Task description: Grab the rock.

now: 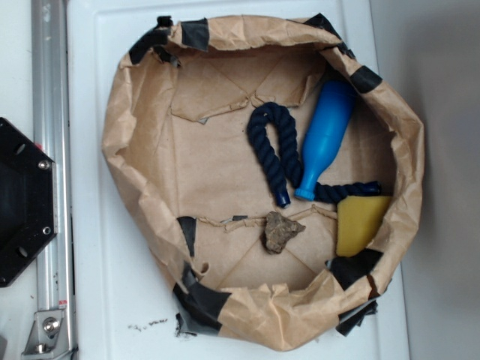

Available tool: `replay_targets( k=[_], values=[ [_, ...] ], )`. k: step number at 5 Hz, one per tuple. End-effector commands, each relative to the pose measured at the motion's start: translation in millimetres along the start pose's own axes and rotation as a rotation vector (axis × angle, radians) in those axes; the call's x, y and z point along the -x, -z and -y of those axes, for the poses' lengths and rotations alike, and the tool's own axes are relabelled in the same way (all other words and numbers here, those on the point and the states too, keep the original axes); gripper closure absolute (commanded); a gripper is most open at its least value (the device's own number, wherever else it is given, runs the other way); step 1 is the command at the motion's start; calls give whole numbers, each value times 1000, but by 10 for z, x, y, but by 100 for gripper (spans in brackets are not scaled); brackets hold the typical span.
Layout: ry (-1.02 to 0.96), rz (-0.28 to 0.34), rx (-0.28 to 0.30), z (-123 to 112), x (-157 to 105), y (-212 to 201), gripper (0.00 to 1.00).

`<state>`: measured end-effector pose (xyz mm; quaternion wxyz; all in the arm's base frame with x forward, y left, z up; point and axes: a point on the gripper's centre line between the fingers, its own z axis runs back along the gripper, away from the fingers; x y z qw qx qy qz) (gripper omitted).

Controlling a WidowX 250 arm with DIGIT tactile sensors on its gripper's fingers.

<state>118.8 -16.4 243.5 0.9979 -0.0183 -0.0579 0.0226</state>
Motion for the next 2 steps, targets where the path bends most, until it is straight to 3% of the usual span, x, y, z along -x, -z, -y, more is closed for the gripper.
replay_targets(
  k=[1, 2],
  values=[
    [0, 0, 0, 0, 0, 0, 0],
    [-104, 1, -43, -184, -472, 342, 0]
  ],
)
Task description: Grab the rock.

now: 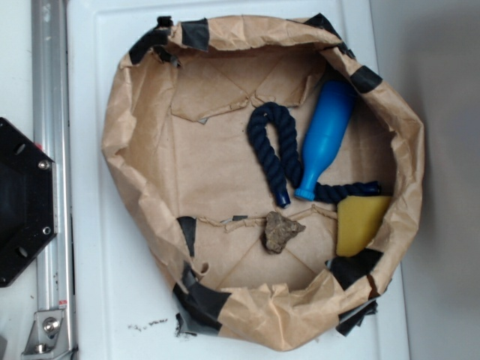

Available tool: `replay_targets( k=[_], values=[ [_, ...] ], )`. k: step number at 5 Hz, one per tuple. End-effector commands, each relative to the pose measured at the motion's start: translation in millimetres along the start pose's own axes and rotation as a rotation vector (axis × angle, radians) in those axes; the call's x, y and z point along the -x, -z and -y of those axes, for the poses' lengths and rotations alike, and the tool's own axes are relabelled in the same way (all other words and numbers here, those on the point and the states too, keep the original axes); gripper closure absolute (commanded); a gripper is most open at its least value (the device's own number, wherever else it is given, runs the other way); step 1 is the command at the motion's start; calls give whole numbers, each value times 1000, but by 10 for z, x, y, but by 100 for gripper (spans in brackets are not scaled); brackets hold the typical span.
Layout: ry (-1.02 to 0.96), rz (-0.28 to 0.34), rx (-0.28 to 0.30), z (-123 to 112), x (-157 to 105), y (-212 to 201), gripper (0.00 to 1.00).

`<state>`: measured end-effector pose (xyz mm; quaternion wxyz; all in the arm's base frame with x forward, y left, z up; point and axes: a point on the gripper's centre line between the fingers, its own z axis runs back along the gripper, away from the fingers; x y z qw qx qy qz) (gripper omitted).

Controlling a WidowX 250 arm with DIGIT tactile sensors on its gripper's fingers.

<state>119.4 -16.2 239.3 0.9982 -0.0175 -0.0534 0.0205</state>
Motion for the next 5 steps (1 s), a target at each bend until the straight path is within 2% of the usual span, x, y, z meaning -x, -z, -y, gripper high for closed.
replay_targets(
  k=[1, 2, 3, 5],
  values=[
    [-287, 77, -25, -340, -841, 451, 0],
    [-449, 105, 14, -361, -1083, 792, 0],
    [-535, 185, 77, -245, -1169, 1195, 0],
    [-533, 165, 69, -74, -1381, 1614, 0]
  ],
)
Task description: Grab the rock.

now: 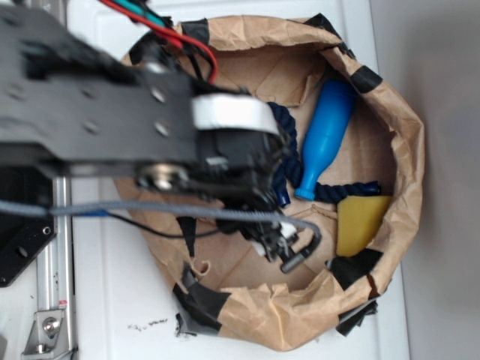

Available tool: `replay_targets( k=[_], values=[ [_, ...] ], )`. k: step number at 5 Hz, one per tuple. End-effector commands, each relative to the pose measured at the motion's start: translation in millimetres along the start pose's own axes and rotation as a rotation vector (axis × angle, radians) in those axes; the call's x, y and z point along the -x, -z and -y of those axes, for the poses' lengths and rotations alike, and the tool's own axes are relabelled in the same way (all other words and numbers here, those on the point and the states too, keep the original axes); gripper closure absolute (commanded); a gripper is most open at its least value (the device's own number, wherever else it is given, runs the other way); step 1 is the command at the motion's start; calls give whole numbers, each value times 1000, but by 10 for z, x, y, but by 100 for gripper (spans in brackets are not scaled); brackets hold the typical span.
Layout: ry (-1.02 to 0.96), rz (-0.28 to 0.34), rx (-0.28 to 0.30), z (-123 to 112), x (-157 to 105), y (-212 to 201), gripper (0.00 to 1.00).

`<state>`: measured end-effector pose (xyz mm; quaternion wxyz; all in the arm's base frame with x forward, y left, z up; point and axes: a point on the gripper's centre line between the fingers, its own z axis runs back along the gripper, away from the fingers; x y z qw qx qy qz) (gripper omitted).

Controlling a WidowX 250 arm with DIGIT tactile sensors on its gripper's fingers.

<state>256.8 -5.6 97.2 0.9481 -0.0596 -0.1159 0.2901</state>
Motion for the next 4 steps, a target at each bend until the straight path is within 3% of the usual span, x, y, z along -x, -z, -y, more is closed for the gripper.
replay_targets(
  k=[1, 2, 3, 4],
  values=[
    [76, -2, -9, 300, -65, 324, 0],
    [117, -12, -32, 375, 11, 481, 0],
    [139, -30, -53, 385, 35, 716, 7],
    [167, -25, -60, 379, 53, 723, 100]
  ],
)
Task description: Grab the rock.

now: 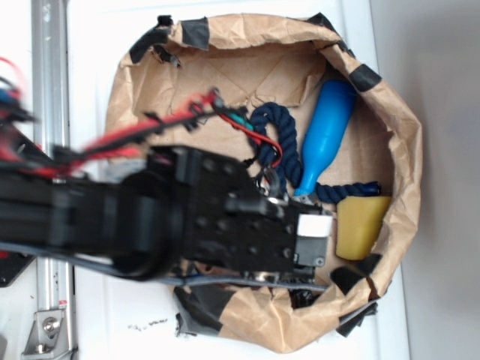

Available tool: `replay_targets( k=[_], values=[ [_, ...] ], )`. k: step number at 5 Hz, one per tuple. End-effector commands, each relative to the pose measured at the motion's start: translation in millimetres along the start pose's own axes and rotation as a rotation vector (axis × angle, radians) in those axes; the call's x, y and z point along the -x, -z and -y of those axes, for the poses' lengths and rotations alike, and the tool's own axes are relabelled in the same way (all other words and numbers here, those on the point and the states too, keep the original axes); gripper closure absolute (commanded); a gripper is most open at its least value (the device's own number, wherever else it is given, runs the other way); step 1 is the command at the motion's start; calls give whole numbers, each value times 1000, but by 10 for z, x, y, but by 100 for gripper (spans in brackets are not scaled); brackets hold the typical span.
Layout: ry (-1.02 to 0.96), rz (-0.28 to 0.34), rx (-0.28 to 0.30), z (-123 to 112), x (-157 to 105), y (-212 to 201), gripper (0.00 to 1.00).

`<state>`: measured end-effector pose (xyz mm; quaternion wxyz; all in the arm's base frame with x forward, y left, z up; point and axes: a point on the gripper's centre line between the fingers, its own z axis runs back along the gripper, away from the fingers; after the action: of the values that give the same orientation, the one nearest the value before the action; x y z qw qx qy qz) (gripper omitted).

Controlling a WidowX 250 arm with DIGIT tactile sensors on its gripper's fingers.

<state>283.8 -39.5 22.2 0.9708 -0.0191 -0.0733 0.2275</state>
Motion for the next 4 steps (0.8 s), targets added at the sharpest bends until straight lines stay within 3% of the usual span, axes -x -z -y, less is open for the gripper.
replay_targets(
  k=[1, 2, 3, 4],
  values=[
    [58, 65, 28, -10, -149, -227, 100],
    [107, 79, 75, -173, -289, -662, 100],
    [160, 2, 112, -517, -358, -1130, 100],
    [238, 60, 72, -634, -339, -1517, 100]
  ],
)
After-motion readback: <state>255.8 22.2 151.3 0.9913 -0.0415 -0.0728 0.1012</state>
